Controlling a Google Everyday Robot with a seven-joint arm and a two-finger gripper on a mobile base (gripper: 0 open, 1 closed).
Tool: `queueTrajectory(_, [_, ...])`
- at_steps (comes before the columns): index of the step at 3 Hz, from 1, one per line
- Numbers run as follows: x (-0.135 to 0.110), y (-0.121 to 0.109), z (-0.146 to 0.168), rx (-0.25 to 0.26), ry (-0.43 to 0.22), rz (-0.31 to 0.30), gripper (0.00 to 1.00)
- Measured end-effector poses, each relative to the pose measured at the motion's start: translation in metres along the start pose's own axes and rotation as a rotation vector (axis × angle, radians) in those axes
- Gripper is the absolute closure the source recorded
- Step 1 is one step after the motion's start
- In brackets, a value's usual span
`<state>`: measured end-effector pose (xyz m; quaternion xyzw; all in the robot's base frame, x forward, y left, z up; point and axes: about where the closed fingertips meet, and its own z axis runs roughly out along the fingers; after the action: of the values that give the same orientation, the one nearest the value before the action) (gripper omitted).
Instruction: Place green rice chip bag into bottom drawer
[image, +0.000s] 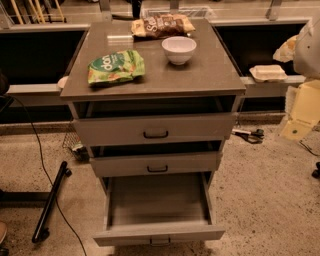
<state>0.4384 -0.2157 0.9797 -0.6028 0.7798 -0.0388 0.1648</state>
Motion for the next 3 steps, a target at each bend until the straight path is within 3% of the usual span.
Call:
queueTrajectory(1, [0.000, 0.000, 0.000, 0.000, 0.000, 0.000, 0.00])
queueTrajectory(2, [-0.014, -0.018, 0.009, 0.039, -0.047, 0.014, 0.00])
queueTrajectory(3, [-0.037, -0.052, 0.030, 0.103, -0.141, 0.028, 0.00])
